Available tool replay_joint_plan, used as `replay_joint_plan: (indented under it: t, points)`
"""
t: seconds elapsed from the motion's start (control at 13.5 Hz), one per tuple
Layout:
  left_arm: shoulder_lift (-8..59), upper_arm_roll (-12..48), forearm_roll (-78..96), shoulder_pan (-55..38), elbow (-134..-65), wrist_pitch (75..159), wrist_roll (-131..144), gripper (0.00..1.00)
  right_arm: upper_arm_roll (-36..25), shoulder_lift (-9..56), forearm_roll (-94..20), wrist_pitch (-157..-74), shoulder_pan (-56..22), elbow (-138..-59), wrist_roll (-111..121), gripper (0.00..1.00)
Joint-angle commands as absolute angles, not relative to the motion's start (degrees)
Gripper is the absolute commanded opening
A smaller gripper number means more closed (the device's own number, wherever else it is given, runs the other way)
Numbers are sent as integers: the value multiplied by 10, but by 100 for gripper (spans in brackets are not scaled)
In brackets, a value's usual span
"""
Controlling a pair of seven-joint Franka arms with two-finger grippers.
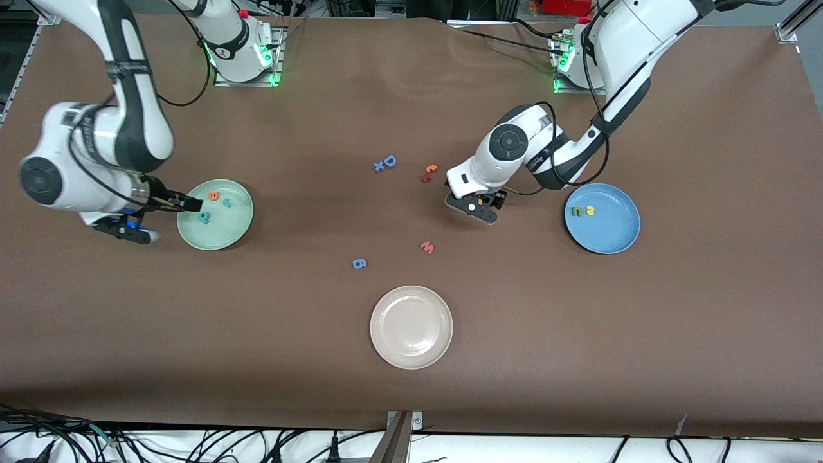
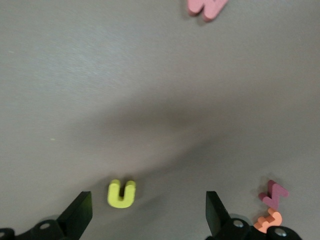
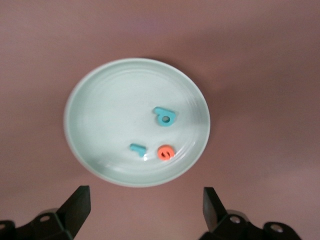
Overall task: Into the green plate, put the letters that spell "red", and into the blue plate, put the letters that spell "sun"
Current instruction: 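Release the orange letter on the green plate while the left gripper reaches yellow u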
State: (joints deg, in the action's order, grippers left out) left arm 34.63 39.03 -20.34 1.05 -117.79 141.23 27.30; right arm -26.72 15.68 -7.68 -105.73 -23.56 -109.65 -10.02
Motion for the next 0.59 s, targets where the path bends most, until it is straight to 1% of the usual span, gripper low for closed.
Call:
replay_joint_plan:
  t: [0.0,0.3,0.52]
  points:
    - [357,384,-226,4,-1172,1421,279,100,-271,169,-75,-971,-234,-997,-77,99]
    - [366,382,-254,12,-1182,1422,280,100,-271,169,-76,-863,-235,-884,-76,99]
    - [366,382,-272,16,-1183,1423,283,100,-270,170,-76,-824,-234,-825,-76,100]
